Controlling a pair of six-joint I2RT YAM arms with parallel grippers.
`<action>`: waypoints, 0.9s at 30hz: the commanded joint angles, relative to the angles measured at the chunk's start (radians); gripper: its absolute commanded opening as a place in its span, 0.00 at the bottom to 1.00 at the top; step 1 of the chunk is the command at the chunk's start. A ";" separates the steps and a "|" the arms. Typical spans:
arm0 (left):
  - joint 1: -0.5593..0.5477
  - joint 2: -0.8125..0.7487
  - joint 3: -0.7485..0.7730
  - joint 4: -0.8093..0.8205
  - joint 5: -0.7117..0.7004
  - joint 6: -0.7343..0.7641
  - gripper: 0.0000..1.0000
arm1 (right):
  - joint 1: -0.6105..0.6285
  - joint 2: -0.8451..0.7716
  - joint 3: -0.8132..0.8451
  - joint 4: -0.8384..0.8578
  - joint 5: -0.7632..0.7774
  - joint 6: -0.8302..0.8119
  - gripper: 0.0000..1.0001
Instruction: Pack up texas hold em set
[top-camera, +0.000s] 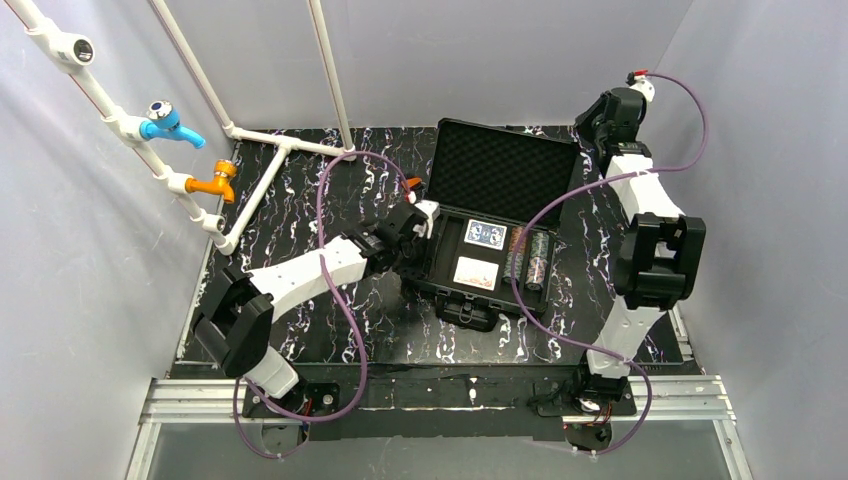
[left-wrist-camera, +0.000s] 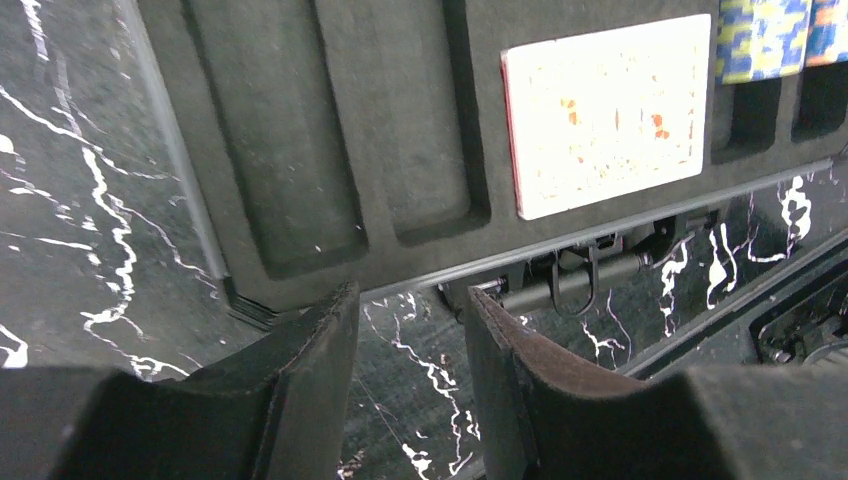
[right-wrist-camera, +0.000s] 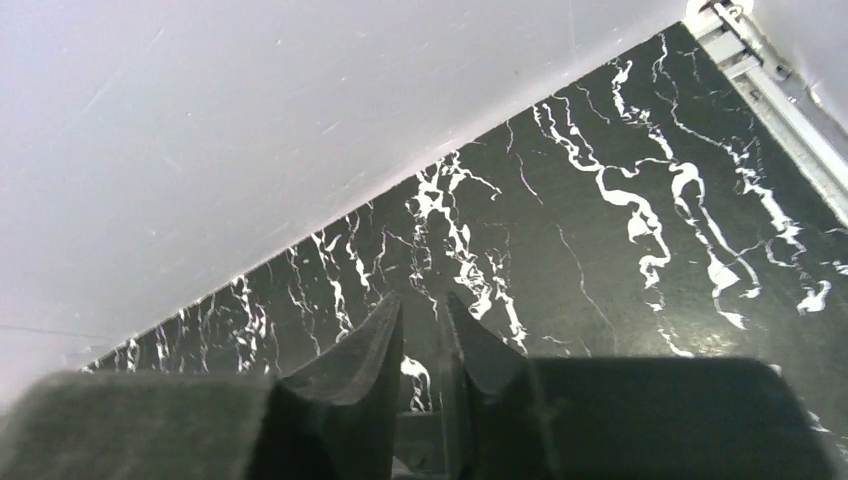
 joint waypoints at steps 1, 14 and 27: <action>-0.052 -0.033 -0.040 0.018 -0.059 -0.043 0.41 | 0.020 0.033 0.096 0.154 0.069 0.003 0.25; -0.118 0.003 -0.049 0.058 -0.110 -0.057 0.40 | 0.150 0.177 0.236 0.137 0.059 -0.183 0.34; -0.207 -0.022 -0.115 0.077 -0.131 -0.059 0.40 | 0.152 0.522 0.651 0.009 0.178 -0.288 0.36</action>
